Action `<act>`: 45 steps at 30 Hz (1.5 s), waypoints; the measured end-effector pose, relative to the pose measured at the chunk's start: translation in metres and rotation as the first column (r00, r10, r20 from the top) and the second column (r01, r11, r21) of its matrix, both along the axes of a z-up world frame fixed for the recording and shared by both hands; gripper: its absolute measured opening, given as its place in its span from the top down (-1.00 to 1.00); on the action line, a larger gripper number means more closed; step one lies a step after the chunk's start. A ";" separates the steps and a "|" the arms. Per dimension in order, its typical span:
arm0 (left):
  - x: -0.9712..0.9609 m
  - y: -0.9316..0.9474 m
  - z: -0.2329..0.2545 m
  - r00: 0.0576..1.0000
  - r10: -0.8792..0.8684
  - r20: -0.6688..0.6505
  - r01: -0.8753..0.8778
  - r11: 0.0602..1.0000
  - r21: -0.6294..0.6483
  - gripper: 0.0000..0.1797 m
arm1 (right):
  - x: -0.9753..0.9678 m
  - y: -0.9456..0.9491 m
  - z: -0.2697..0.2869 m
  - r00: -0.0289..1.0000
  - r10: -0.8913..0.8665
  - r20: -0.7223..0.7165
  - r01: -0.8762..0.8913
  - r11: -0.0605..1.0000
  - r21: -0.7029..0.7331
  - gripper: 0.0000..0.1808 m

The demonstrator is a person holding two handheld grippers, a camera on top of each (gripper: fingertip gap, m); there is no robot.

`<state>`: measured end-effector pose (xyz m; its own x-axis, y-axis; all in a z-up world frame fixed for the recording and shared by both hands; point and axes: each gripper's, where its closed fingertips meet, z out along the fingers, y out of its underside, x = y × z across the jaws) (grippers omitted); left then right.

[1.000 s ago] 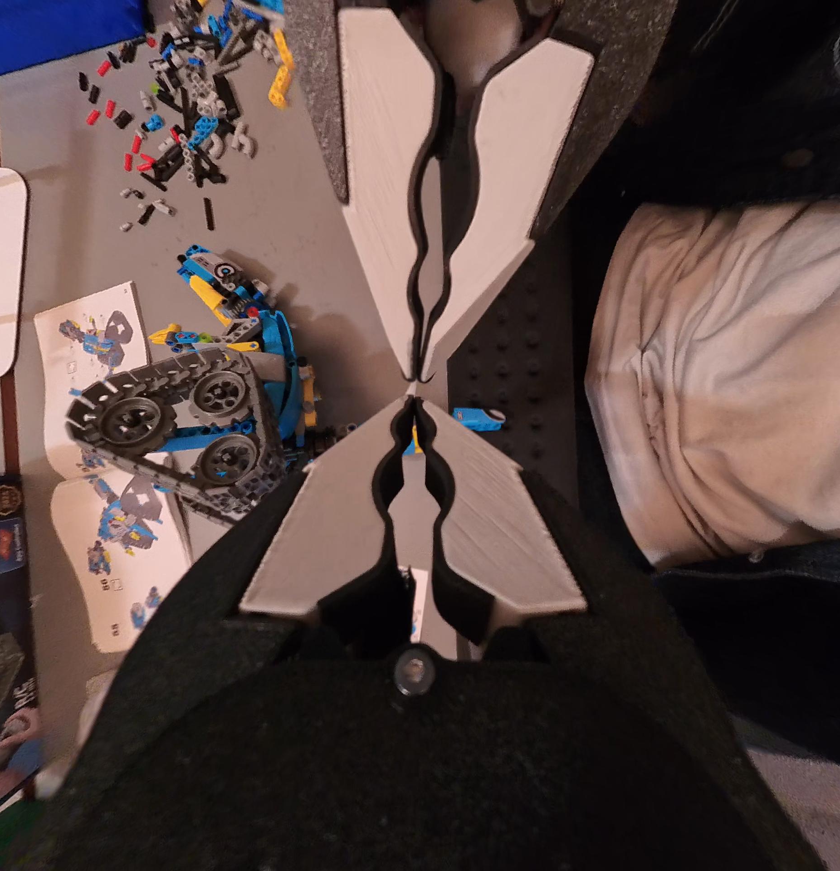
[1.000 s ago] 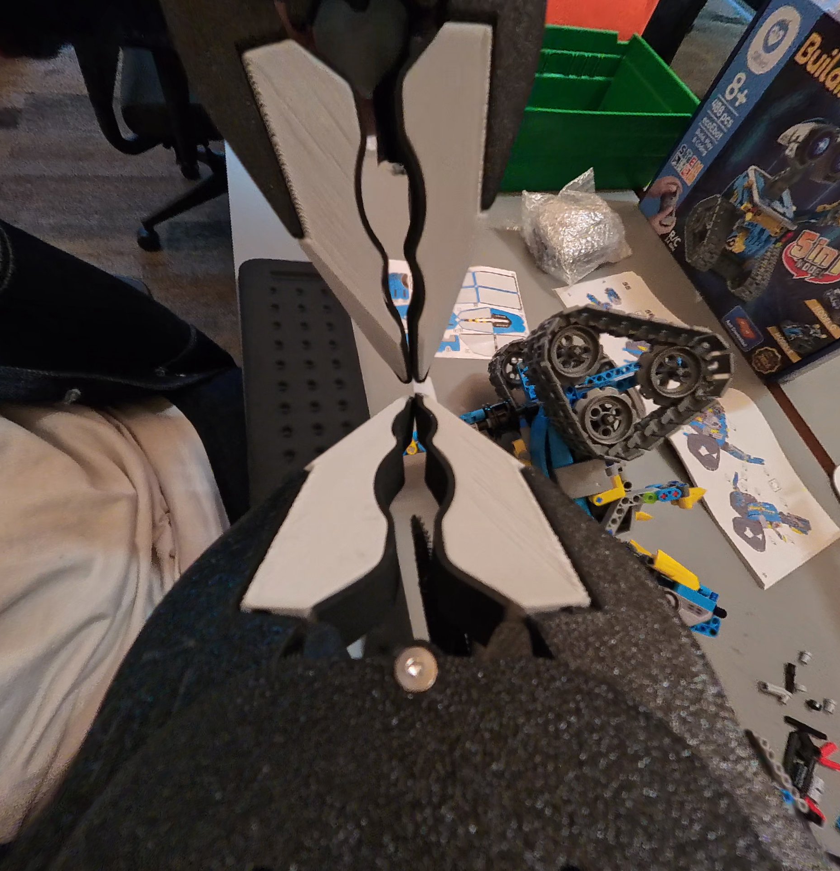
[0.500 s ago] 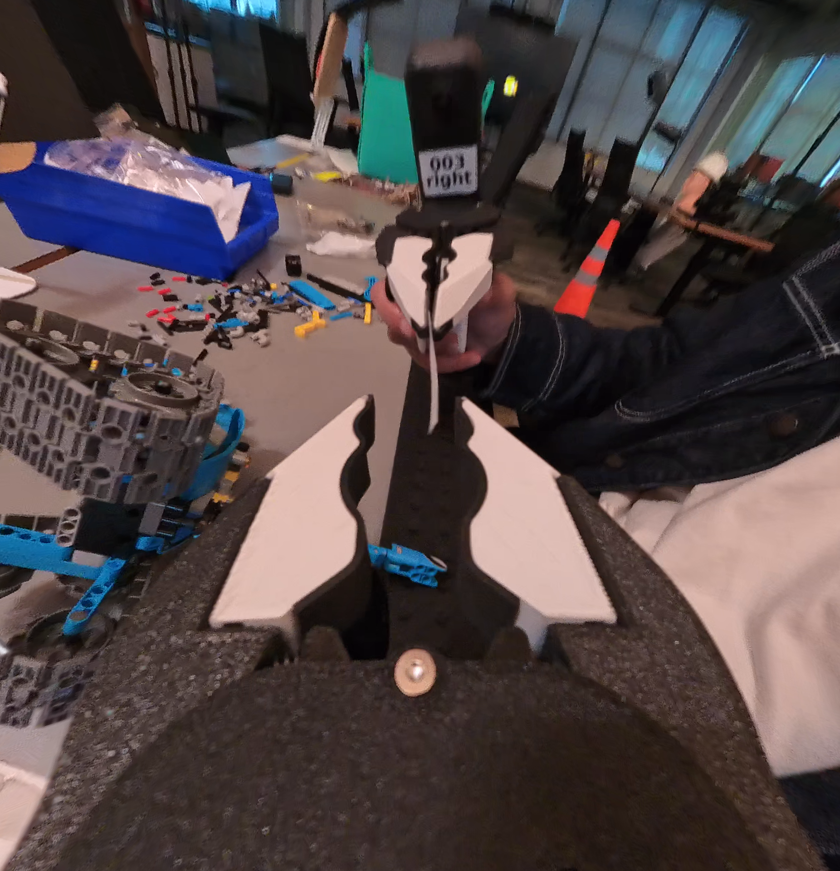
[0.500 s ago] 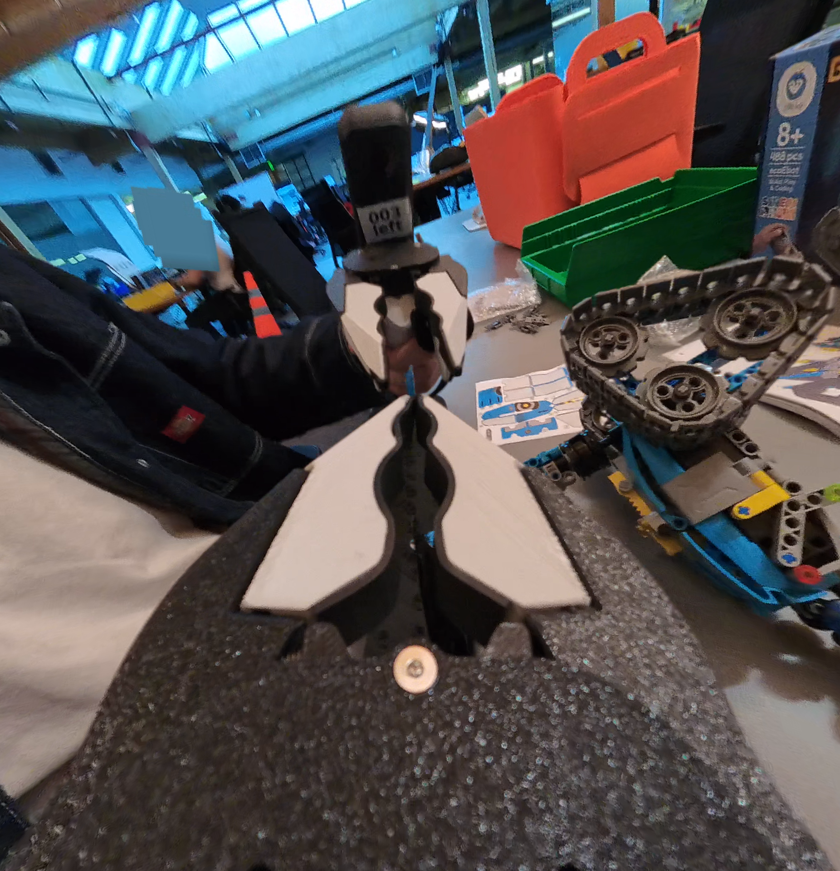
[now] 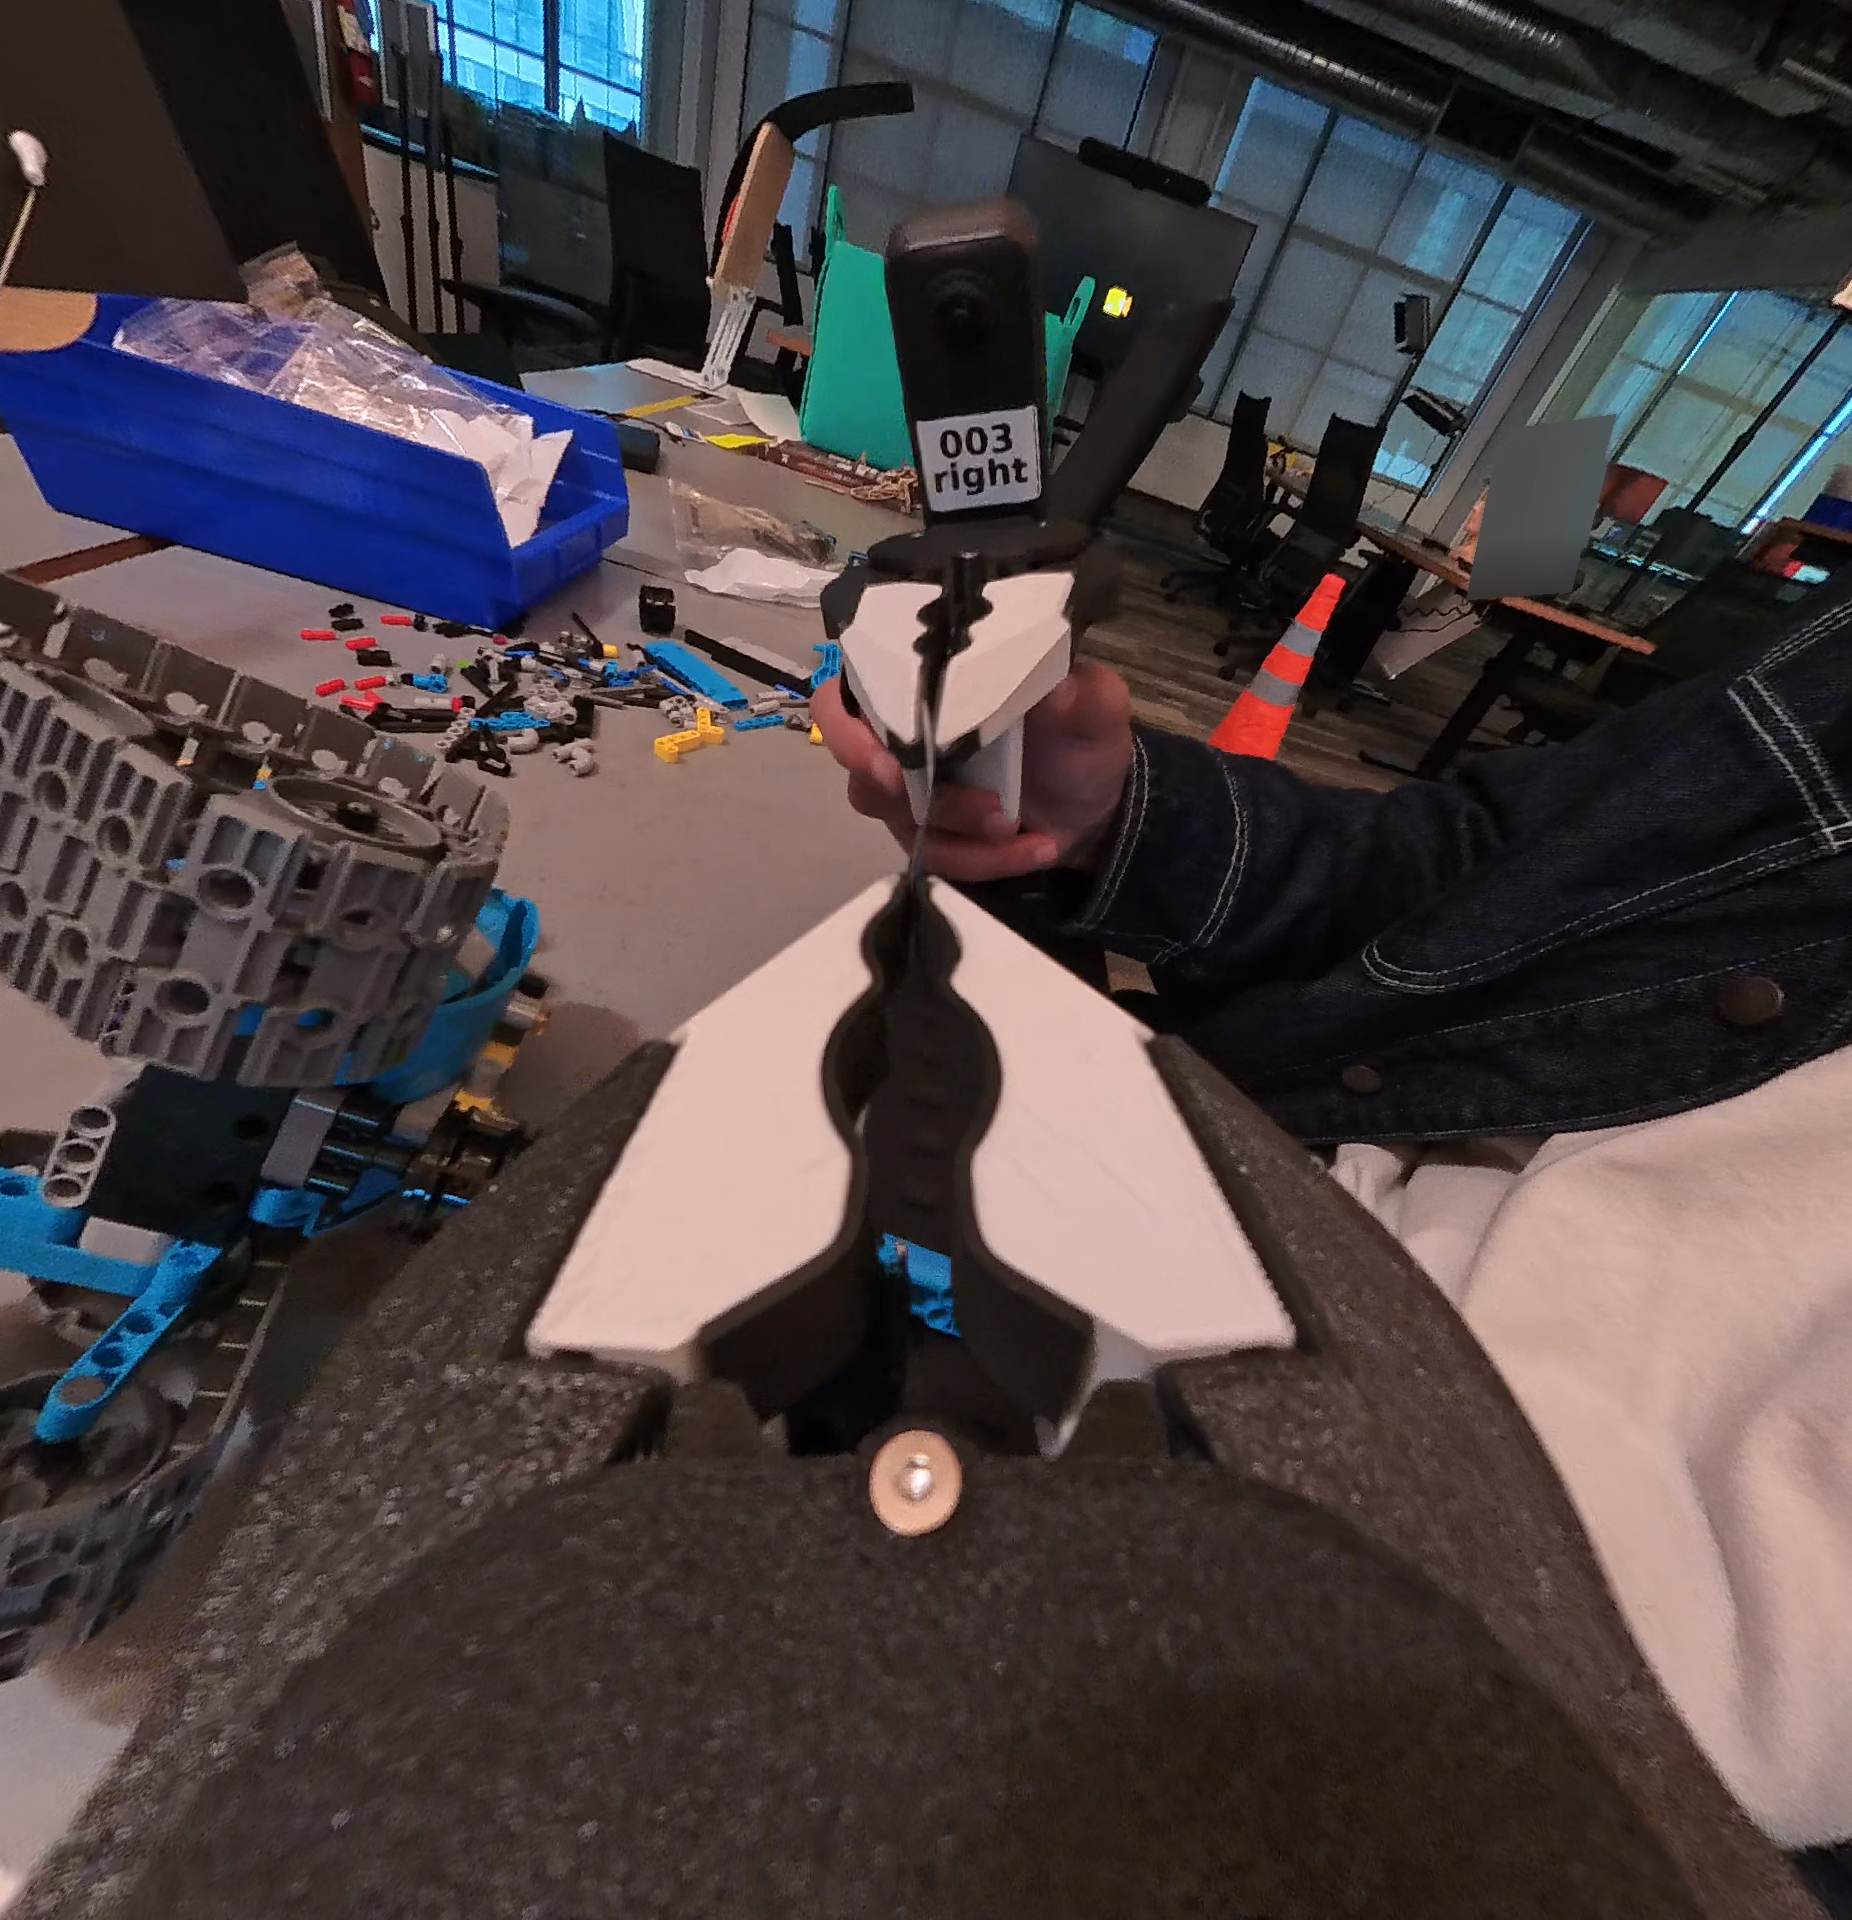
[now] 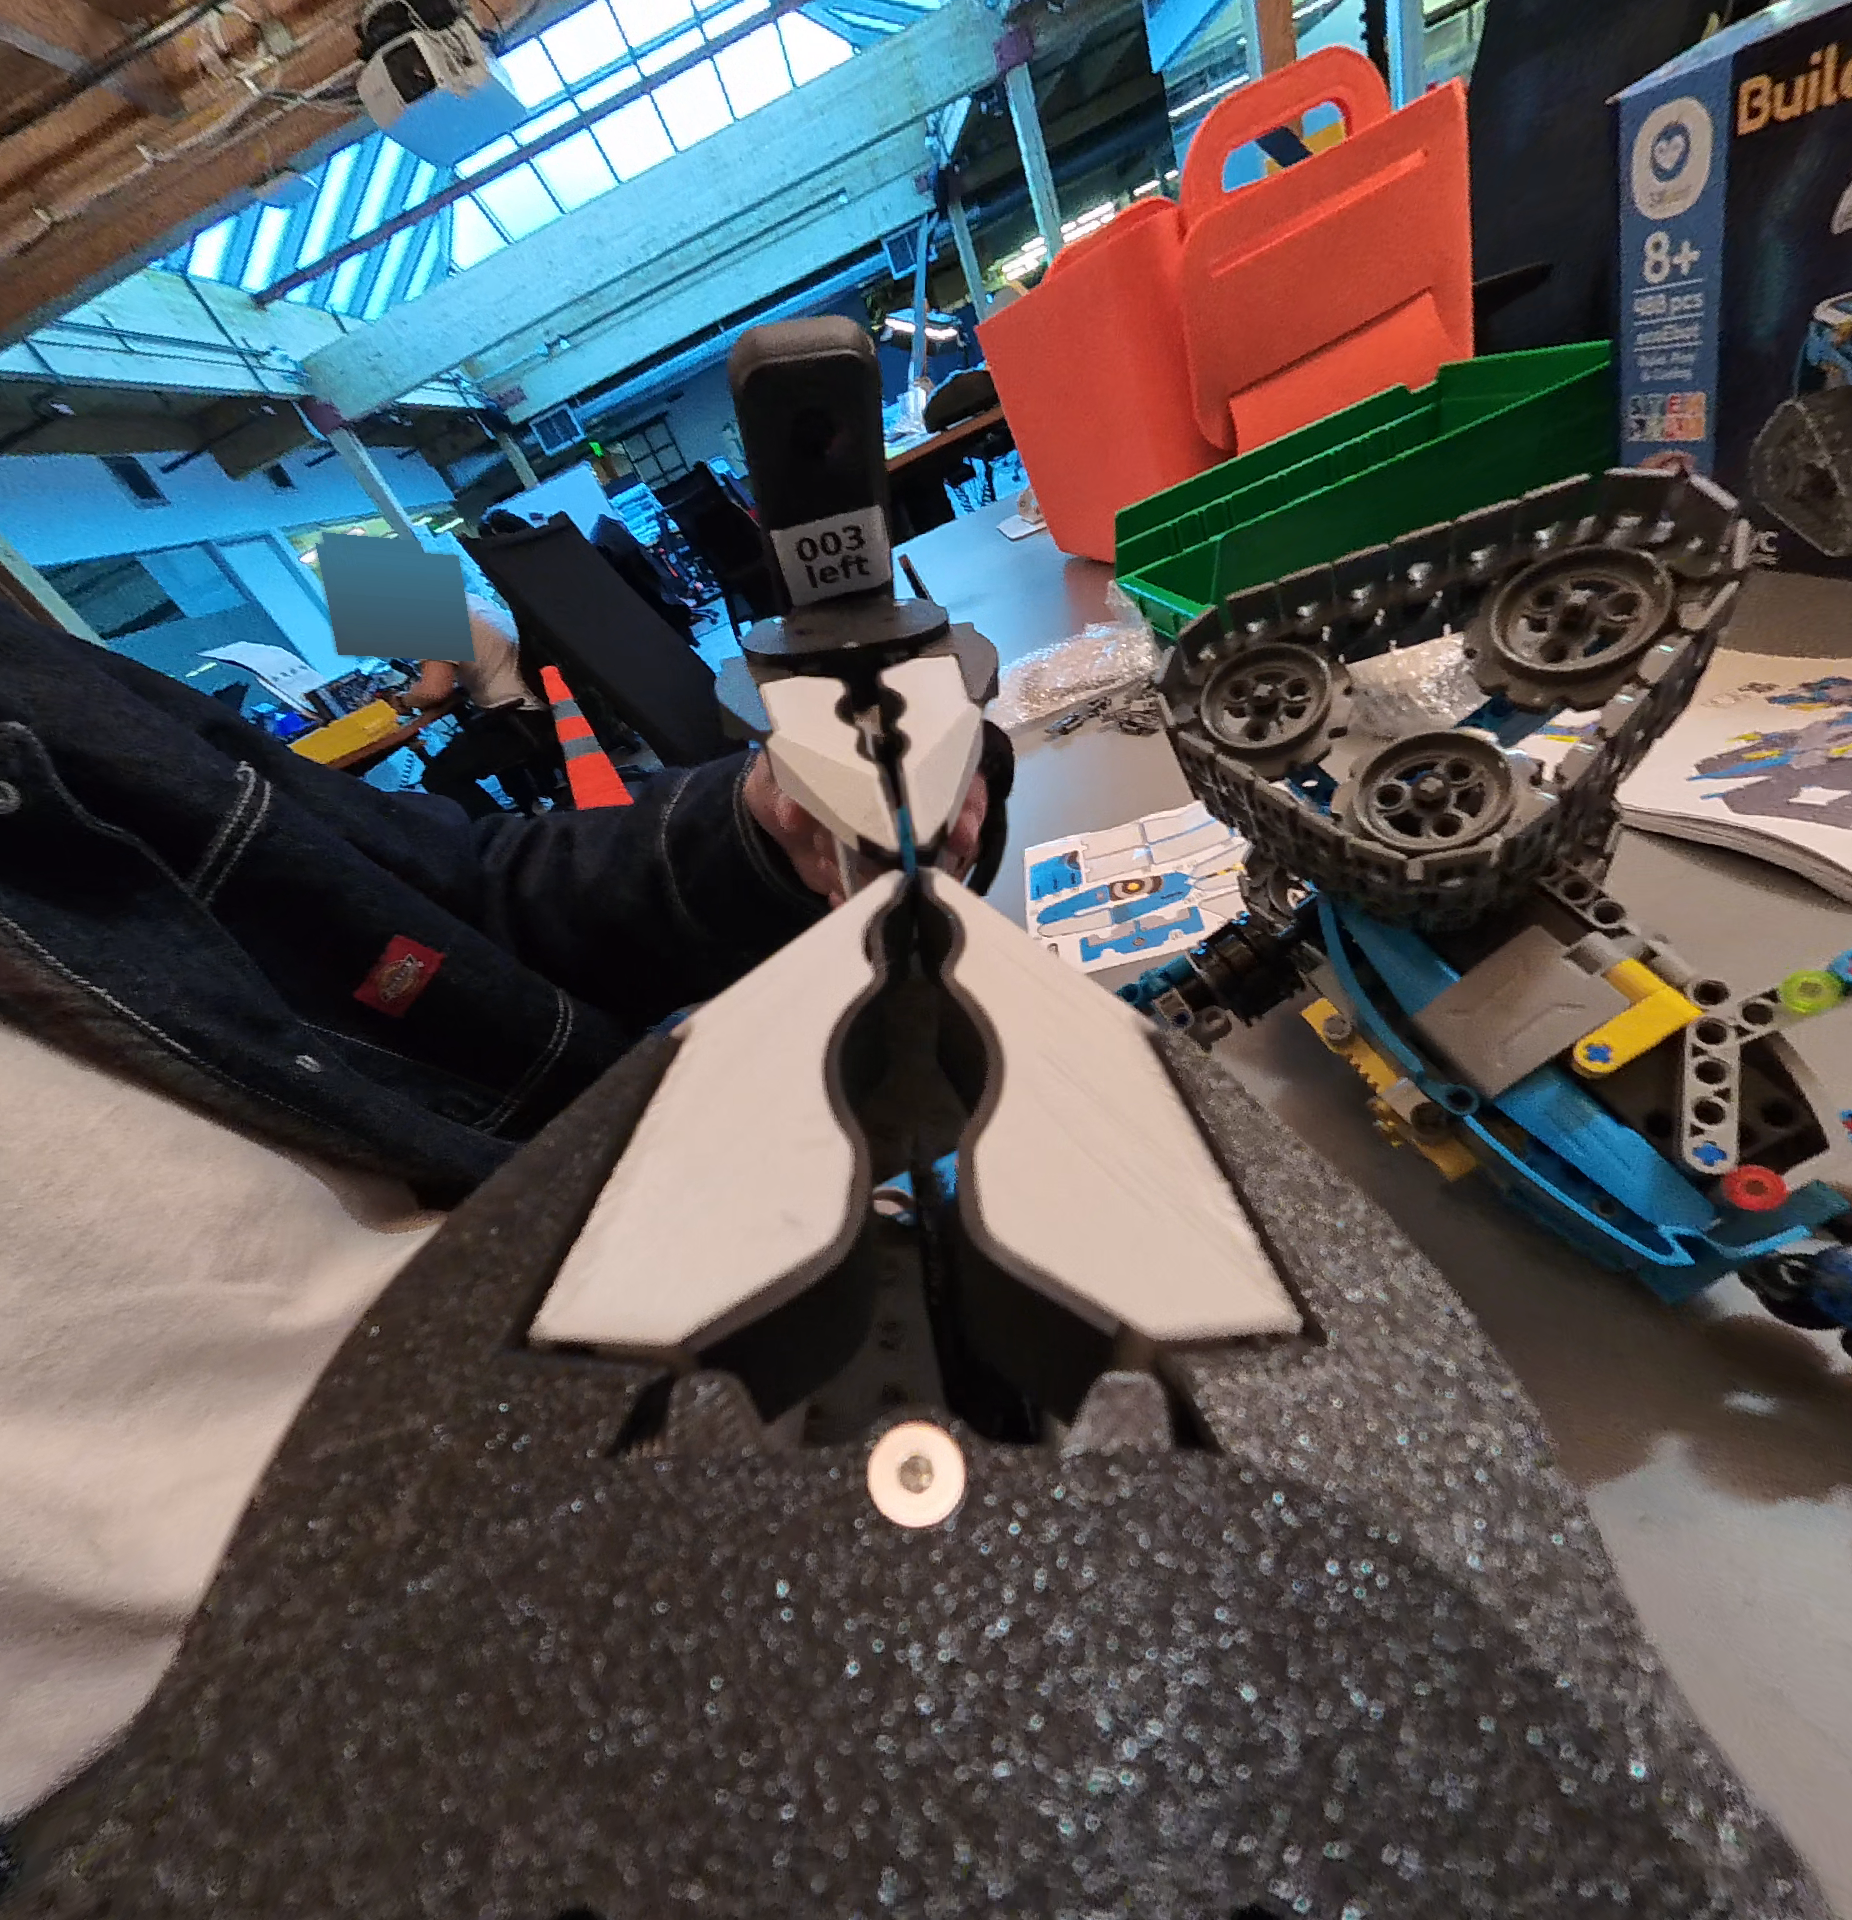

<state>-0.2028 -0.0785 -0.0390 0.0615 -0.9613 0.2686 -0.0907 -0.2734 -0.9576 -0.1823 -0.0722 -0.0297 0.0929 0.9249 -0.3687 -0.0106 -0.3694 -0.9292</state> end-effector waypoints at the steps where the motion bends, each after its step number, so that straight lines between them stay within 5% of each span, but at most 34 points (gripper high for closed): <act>1: 0.000 0.002 -0.002 1.000 0.013 -0.009 -0.013 1.000 0.001 1.00 | 0.000 0.002 -0.002 1.000 -0.010 0.010 0.010 1.000 0.004 1.00; 7: 0.000 0.013 -0.013 0.992 0.083 -0.096 -0.079 0.996 0.051 1.00 | 0.001 0.012 -0.023 0.987 -0.102 0.126 0.091 0.992 0.092 1.00; 13: 0.002 0.017 -0.027 0.942 0.178 -0.284 -0.091 0.951 0.294 1.00 | 0.009 0.021 -0.032 0.941 -0.210 0.265 0.138 0.954 0.267 0.80; 17: 0.005 0.013 -0.027 0.918 0.191 -0.349 -0.041 0.918 0.394 1.00 | 0.007 0.025 -0.033 0.929 -0.165 0.331 0.067 0.955 0.289 0.68; 22: 0.005 0.014 -0.026 0.899 0.203 -0.388 -0.018 0.902 0.430 1.00 | 0.004 0.023 -0.034 0.912 -0.070 0.404 -0.057 0.955 0.292 0.80; 27: 0.005 0.027 -0.023 0.902 0.226 -0.366 -0.063 0.911 0.408 1.00 | -0.002 0.035 -0.033 0.893 -0.028 0.449 -0.117 0.949 0.293 1.00; 33: -0.006 0.061 -0.026 0.826 0.433 -0.361 -0.217 0.835 0.506 1.00 | -0.006 0.059 -0.035 0.890 0.004 0.457 -0.143 0.952 0.271 1.00; 38: -0.014 0.066 -0.038 0.765 0.559 -0.321 -0.305 0.753 0.583 1.00 | -0.004 0.065 -0.044 0.936 -0.089 0.342 -0.026 0.947 0.319 1.00; 45: -0.007 0.066 -0.044 0.741 0.622 -0.251 -0.337 0.669 0.663 1.00 | -0.010 0.066 -0.054 0.896 -0.216 0.387 0.037 0.906 0.422 1.00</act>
<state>-0.2100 -0.0123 -0.0829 0.5251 -0.7138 -0.4634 -0.5311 0.1505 -0.8338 -0.1927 -0.0065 -0.0838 0.2799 0.9519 0.1243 0.3873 0.0065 -0.9219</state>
